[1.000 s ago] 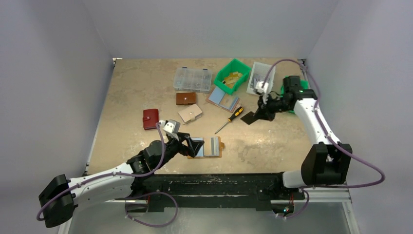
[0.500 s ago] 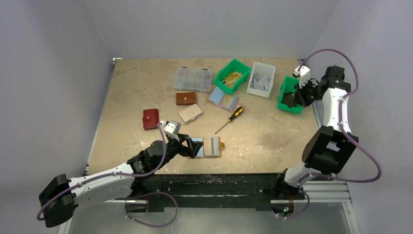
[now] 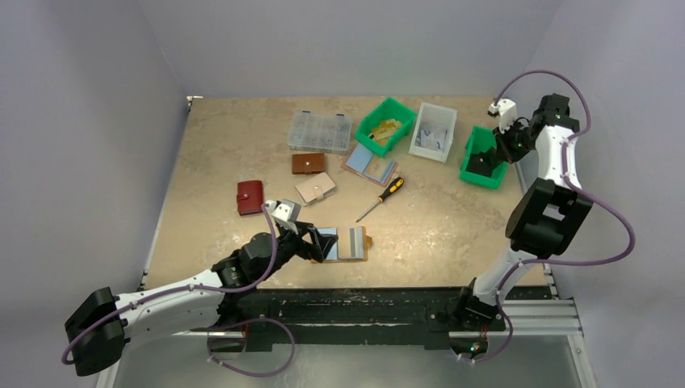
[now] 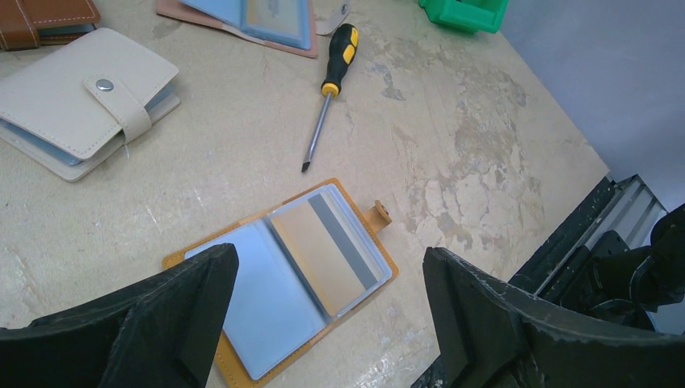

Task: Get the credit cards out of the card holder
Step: Place the credit card in the storage box, then remove the credit card from the card holder.

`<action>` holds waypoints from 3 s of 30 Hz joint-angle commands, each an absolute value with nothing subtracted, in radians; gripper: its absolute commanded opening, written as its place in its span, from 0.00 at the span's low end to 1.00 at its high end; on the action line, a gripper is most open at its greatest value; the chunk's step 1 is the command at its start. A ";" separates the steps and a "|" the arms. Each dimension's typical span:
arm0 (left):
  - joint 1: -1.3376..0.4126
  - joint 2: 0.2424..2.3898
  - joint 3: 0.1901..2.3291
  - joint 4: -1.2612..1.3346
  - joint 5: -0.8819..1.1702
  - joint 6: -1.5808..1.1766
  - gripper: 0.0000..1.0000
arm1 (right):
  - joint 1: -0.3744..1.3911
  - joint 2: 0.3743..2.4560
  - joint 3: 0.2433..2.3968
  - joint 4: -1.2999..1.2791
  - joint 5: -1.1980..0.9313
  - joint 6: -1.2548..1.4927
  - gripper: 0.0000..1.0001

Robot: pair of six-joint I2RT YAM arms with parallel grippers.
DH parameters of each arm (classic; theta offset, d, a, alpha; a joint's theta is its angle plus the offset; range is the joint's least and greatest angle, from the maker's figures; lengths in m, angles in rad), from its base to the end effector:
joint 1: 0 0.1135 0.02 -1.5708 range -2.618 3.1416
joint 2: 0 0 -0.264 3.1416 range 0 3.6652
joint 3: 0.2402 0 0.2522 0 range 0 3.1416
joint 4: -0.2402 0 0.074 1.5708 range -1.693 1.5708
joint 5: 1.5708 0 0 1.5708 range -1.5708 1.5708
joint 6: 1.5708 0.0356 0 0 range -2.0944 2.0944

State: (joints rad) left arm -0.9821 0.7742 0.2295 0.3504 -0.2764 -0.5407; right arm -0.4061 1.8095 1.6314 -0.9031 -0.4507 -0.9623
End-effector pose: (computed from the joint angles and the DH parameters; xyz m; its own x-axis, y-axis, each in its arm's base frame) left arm 0.1069 -0.1427 0.2016 -0.4272 -0.2519 -0.8683 0.5033 0.7316 -0.4599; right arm 0.3589 -0.1374 0.2921 -0.6008 -0.5456 -0.5842 -0.5695 0.8050 -0.1661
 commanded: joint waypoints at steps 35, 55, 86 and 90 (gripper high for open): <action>-0.979 0.752 0.216 0.383 -0.273 -0.560 0.92 | -0.321 2.200 2.101 -1.000 -0.267 -0.838 0.27; -0.976 0.883 0.280 0.348 -0.238 -0.705 0.99 | -0.202 1.728 1.568 -0.732 -0.534 -0.788 0.54; -0.851 1.104 0.190 0.662 -0.015 -0.948 0.61 | 0.539 1.613 1.050 -0.539 -0.805 -0.514 0.24; -0.845 1.144 0.195 0.686 -0.005 -0.952 0.47 | 0.571 1.664 1.068 -0.540 -0.791 -0.489 0.22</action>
State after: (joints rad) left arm -0.8555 1.1122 0.1974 0.6003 -0.0315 -0.9340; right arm 0.5430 1.6215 1.0431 -0.5583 -0.8261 -0.5156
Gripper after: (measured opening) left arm 0.521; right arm 0.229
